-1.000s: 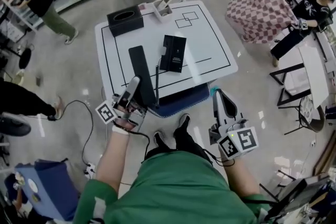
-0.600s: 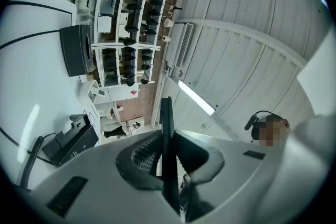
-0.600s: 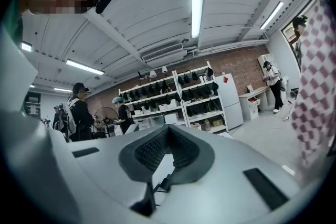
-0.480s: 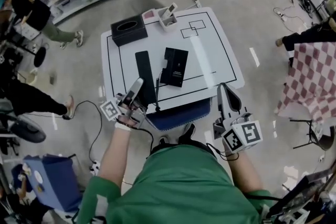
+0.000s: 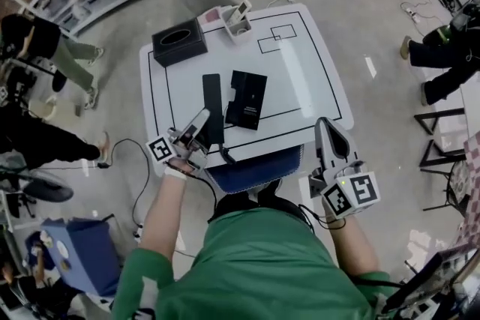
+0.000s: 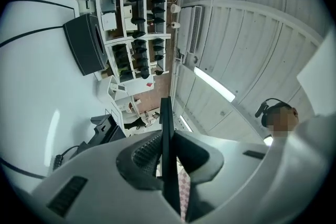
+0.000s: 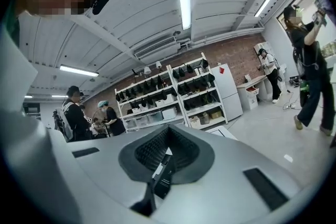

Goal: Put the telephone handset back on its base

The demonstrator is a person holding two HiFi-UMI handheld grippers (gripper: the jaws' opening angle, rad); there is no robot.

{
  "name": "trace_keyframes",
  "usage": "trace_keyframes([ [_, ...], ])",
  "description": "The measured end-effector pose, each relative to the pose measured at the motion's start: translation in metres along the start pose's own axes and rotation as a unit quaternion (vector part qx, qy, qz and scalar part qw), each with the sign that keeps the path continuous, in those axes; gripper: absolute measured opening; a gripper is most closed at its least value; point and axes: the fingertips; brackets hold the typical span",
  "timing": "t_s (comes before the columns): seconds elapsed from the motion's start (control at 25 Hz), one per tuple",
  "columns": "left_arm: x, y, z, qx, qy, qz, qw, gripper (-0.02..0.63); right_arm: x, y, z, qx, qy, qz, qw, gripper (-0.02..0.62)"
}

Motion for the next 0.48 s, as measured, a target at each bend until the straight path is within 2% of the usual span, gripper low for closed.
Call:
trace_keyframes([
  [0.24, -0.005, -0.01, -0.05, 0.017, 0.023, -0.053, 0.9982, 0.086, -0.008, -0.007, 0.007, -0.045, -0.007, -0.002, 0.999, 0.022],
  [0.48, -0.005, -0.017, -0.089, 0.02, 0.046, -0.083, 0.9953, 0.085, -0.017, -0.011, -0.004, -0.079, -0.003, -0.008, 0.997, 0.023],
])
Point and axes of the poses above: the fingertips, and each gripper's own axes: y backward along the fingers, z to its right, x out of its top, and after that the axes turned 5 degrees about -y, right-handed
